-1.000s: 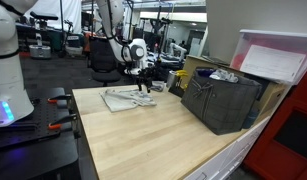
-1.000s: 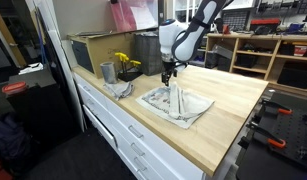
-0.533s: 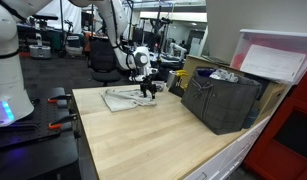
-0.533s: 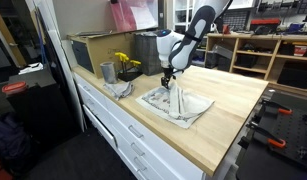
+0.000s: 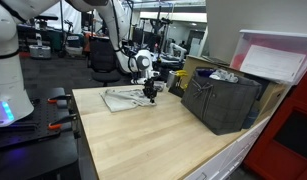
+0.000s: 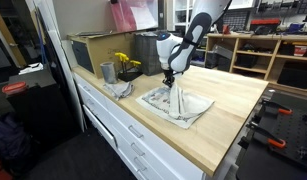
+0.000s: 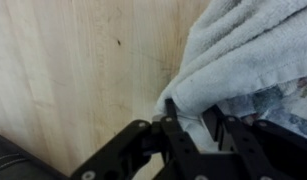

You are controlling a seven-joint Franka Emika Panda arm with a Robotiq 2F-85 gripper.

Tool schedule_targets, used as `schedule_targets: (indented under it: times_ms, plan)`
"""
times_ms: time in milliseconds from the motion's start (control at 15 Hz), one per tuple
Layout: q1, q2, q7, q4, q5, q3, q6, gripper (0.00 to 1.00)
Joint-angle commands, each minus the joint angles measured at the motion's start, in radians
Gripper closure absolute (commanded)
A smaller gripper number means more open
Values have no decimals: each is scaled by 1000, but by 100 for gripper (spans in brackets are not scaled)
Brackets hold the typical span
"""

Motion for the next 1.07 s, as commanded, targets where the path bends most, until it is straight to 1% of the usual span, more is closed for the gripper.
schedule_targets:
  times_ms: [0,67,133,267,533,600,667,733,933,1000]
  plan:
    - [5,-10,6,12,4,-21,-48,95]
    - [4,-16,4,8,3,-23,-53,99]
    - [1,-34,-5,-6,3,-22,-70,100]
    - [-15,-83,-37,-38,14,2,-117,100]
    - [-33,-140,-57,-53,11,42,-195,100]
    - [-45,-145,-71,-50,16,60,-205,81]
    - [-61,-143,-87,-41,25,80,-214,73]
    - [-79,-137,-103,-28,37,98,-234,68]
    - [-145,-101,-179,13,104,155,-325,44]
    - [-169,-96,-210,19,128,174,-356,37]
